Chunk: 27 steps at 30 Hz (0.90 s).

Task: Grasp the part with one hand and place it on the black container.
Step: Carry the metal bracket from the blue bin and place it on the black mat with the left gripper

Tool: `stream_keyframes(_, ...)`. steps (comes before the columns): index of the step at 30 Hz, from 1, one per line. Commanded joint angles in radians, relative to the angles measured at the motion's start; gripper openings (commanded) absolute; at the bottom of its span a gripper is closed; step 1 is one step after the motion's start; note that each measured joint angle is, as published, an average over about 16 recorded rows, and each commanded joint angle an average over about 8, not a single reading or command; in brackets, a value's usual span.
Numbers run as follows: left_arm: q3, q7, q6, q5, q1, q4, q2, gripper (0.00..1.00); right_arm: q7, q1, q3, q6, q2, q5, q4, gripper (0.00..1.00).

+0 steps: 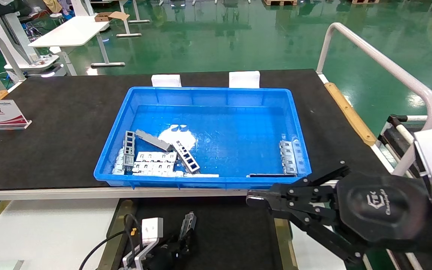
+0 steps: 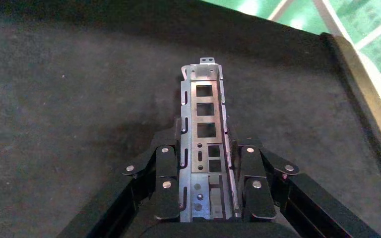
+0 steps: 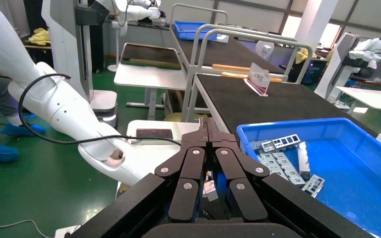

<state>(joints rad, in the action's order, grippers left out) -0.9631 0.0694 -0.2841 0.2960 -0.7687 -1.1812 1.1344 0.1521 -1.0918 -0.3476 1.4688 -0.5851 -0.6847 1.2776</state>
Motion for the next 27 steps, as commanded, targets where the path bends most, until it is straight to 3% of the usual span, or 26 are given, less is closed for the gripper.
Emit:
stream_keyframes(1, -0.002, -0.001, -0.019, -0.004, -0.004, 0.012, 0.015, 0.0, 0.0, 0.0, 0.0, 0.0, 0.0, 0.0, 0.0, 0.0)
stream_keyframes(3, 0.002, -0.005, -0.027, -0.004, -0.007, 0.028, 0.031, 0.0, 0.0, 0.0, 0.0, 0.0, 0.0, 0.0, 0.0, 0.03)
stream_keyframes(5, 0.006, -0.01, -0.031, -0.003, -0.008, 0.043, 0.045, 0.06, 0.0, 0.0, 0.0, 0.0, 0.0, 0.0, 0.0, 0.26)
stream_keyframes(6, 0.008, -0.012, -0.032, -0.002, -0.008, 0.05, 0.051, 0.13, 0.0, 0.0, 0.0, 0.0, 0.0, 0.0, 0.0, 0.39)
stream_keyframes(11, 0.017, -0.02, -0.029, 0.004, -0.006, 0.078, 0.072, 0.76, 0.0, 0.0, 0.0, 0.0, 0.0, 0.0, 0.0, 0.98)
stream_keyframes(12, 0.019, -0.021, -0.028, 0.005, -0.005, 0.082, 0.074, 0.88, 0.0, 0.0, 0.0, 0.0, 0.0, 0.0, 0.0, 1.0)
stream_keyframes(14, 0.023, -0.023, -0.026, 0.009, -0.003, 0.088, 0.078, 1.0, 0.0, 0.0, 0.0, 0.0, 0.0, 0.0, 0.0, 1.0)
stream_keyframes(27, 0.032, -0.024, 0.034, 0.027, 0.018, 0.055, 0.033, 1.0, 0.0, 0.0, -0.001, 0.0, 0.0, 0.0, 0.0, 1.0)
